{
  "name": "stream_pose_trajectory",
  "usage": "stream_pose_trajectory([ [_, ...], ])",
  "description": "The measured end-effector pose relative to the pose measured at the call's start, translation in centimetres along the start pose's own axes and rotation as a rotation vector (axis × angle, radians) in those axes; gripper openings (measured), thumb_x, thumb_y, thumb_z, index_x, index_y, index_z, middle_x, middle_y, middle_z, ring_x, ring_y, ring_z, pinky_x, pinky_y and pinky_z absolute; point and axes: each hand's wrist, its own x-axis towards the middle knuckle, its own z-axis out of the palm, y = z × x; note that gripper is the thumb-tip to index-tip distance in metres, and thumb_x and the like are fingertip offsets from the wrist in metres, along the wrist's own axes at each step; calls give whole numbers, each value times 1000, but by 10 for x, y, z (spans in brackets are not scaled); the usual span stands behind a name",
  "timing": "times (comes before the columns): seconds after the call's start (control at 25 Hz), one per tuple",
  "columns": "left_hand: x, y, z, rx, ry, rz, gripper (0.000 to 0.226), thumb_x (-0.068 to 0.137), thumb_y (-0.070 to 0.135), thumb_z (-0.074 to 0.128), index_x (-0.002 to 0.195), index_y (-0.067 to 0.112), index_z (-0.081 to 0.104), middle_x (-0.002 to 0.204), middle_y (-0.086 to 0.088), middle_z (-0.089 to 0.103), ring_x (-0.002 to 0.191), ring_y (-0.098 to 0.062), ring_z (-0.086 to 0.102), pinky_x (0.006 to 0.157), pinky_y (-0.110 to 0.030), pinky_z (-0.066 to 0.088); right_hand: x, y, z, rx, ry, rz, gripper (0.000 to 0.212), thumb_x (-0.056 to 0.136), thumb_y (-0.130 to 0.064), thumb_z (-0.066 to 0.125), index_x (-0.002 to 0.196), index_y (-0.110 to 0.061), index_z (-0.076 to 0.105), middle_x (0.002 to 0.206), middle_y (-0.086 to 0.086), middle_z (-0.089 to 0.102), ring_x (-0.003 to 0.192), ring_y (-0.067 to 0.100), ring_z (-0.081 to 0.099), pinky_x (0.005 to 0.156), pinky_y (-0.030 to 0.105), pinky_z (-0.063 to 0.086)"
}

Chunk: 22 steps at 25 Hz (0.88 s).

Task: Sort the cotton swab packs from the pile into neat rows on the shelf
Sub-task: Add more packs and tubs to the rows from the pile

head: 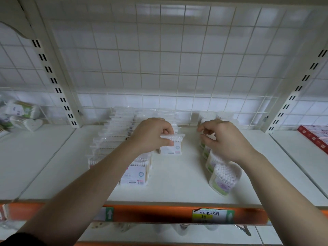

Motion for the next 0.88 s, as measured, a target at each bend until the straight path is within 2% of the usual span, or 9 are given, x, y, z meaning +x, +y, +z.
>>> stream_pose_trajectory([
  [0.12, 2, -1, 4, 77, -44, -44, 27, 68, 35, 82, 90, 25, 70, 87, 13, 66, 86, -8, 61, 77, -28, 48, -8, 1, 3, 9, 20, 17, 16, 84, -22, 63, 100, -24, 67, 89, -6, 64, 84, 10, 58, 74, 25, 46],
  [0.32, 5, 2, 5, 178, -47, -71, 30, 68, 39, 81, 91, 26, 68, 91, 11, 67, 87, -9, 60, 88, -33, 42, -15, 2, 6, 79, 33, 35, 14, 85, -21, 62, 97, -26, 67, 89, -10, 64, 83, 5, 56, 71, 9, 40],
  [0.52, 7, 4, 2, 267, -14, -111, 27, 69, 40, 80, 91, 30, 67, 93, 14, 65, 88, -6, 56, 88, -28, 28, -15, 1, 6, 98, 40, 37, 13, 85, -21, 62, 95, -27, 67, 89, -10, 64, 84, 4, 56, 72, 8, 40],
  [0.76, 16, 1, -1, 328, -40, -125, 33, 72, 40, 78, 102, 29, 69, 97, 12, 57, 94, -12, 55, 86, -30, 28, -15, 2, 6, 102, 35, 31, 11, 85, -21, 61, 92, -29, 65, 87, -12, 62, 83, 2, 54, 70, 9, 38],
  [0.88, 22, -1, 1, 361, -27, -133, 32, 72, 39, 78, 100, 27, 67, 98, 10, 63, 94, -13, 57, 91, -31, 29, -15, 4, 5, 106, 39, 32, 12, 85, -22, 62, 93, -29, 66, 86, -12, 61, 83, 2, 54, 70, 8, 38],
])
